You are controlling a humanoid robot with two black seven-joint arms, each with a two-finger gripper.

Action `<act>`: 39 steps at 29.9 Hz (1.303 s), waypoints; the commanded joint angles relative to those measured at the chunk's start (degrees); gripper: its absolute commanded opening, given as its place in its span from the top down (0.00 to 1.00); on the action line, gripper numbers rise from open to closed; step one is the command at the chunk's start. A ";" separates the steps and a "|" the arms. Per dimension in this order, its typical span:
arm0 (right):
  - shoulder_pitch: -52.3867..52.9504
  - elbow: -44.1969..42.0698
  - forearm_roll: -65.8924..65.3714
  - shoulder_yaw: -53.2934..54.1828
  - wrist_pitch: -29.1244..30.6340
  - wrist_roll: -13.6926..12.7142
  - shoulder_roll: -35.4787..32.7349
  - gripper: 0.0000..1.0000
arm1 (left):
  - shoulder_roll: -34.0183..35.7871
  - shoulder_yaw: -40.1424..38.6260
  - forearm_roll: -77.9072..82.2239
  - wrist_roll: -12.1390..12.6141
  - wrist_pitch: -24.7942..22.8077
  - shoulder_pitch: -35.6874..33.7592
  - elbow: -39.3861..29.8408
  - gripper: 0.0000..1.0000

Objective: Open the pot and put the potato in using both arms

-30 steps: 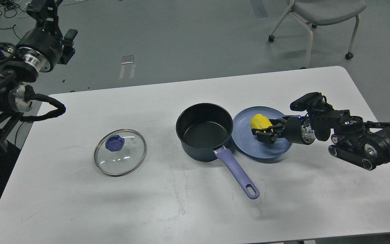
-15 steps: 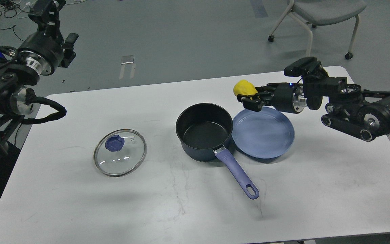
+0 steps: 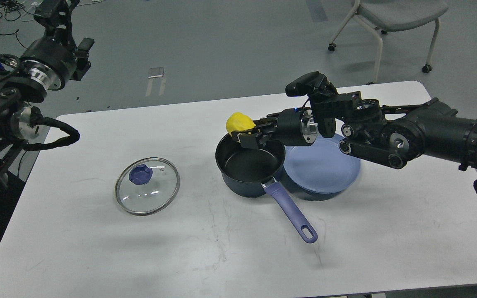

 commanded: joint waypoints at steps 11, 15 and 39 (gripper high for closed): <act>0.12 1.20 9.36 3.45 -0.48 -0.24 -1.94 0.00 | -3.64 -3.63 -1.38 1.20 -2.90 0.09 0.00 0.02; 0.03 0.58 12.26 5.73 -1.18 -0.33 -2.03 0.00 | -5.31 -4.59 -3.56 1.28 -3.07 0.26 0.00 0.02; -21.94 7.96 65.01 41.16 -0.40 -8.85 -13.72 0.00 | -7.07 -23.05 -6.13 6.29 -6.24 25.31 -13.53 0.02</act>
